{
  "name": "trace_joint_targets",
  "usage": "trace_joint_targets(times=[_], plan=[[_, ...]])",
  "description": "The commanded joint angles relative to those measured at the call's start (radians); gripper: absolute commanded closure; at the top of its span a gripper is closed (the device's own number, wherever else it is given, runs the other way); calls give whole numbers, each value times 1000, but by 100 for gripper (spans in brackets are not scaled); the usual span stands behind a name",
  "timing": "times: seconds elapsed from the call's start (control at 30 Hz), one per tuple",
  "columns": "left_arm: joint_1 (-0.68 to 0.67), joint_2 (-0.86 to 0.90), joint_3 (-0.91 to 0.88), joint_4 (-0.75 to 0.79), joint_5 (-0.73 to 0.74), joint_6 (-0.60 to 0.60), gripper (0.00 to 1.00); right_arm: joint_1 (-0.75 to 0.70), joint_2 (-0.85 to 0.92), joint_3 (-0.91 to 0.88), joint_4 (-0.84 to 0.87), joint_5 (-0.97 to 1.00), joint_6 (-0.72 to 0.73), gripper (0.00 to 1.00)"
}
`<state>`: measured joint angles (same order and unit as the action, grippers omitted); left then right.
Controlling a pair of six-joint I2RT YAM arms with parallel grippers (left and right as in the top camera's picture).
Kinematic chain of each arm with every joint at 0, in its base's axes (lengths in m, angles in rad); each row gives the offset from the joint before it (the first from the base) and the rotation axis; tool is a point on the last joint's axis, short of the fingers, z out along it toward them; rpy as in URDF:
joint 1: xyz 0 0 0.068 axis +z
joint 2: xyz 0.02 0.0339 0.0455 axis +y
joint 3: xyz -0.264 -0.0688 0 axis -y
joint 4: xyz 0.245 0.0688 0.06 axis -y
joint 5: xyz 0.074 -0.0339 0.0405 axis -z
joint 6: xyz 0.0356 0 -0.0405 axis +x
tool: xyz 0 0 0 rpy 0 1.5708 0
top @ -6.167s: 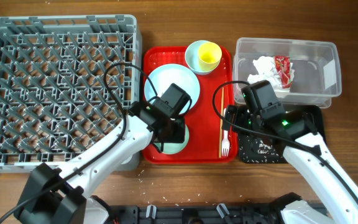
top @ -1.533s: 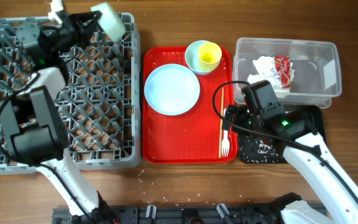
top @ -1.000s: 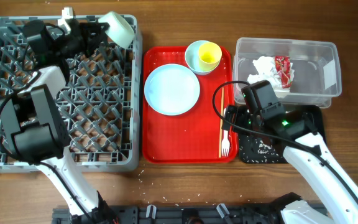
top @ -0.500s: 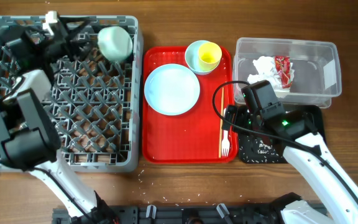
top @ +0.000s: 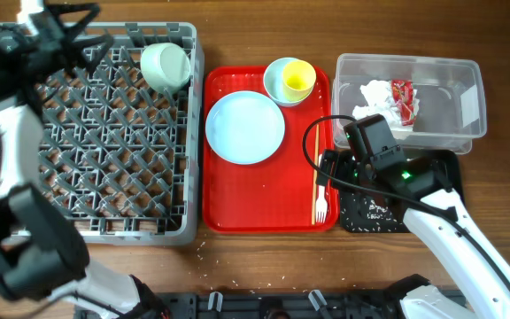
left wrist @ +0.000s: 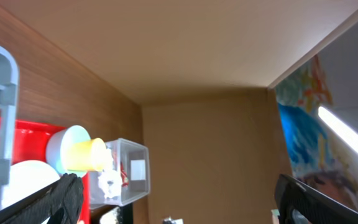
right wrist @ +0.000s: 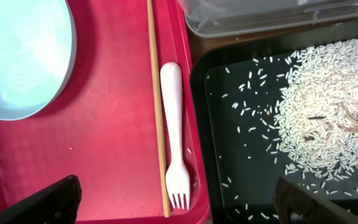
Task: Sort waste into correct bins and load items into the dishwasher rack
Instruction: 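Move the left gripper back to the light-blue plate on the red tray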
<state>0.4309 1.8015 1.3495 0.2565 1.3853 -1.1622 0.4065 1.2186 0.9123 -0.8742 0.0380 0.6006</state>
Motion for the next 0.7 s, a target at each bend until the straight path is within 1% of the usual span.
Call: trace_joint_targets(times=[0.0,0.03,0.07,0.1,0.13,0.17,0.2,0.27,0.3,0.33,0.37,0.4,0.43,0.47,0.5,0.53,0.57,0.63,0.67], plan=[[83,-201,-6,-460,-76,426,0,-4,3,11,3,12,4,0],[91,-264,-6,-658,-163,583,1,-4,3,11,2,12,4,0],[90,-321,-6,-813,-264,716,0,-4,3,11,2,12,4,0],[82,-365,-6,-911,-362,785,0,-4,3,11,2,12,4,0],[61,-417,-6,-985,-465,819,0,-4,3,11,2,12,4,0],[42,-448,-6,-1010,-518,818,0,-4,3,11,2,12,4,0],[3,-486,-6,-1008,-539,814,0,-4,3,11,2,12,4,0],[-64,-526,-6,-975,-537,734,0,-4,3,11,2,12,4,0],[-119,-537,-6,-955,-537,671,0,-4,3,11,2,12,4,0],[-164,-537,-6,-936,-537,655,0,-4,3,11,2,12,4,0],[-211,-535,-6,-906,-539,664,0,-4,3,11,2,13,4,0],[-258,-529,-6,-900,-539,702,5,-4,3,11,2,12,4,0],[-306,-521,-6,-901,-539,709,6,-4,3,11,2,12,4,0],[-346,-514,-6,-904,-547,709,0,-4,3,11,2,12,4,0],[-409,-499,-7,-904,-585,709,1,-4,3,11,2,12,4,0],[-561,-458,-7,-908,-742,710,46,-4,3,11,2,12,4,0],[-611,-442,-7,-910,-793,710,55,-4,3,11,2,12,4,0],[-707,-408,-7,-912,-896,710,58,-4,3,11,2,12,4,0],[-788,-373,-7,-911,-997,710,60,-4,3,11,2,12,4,0]])
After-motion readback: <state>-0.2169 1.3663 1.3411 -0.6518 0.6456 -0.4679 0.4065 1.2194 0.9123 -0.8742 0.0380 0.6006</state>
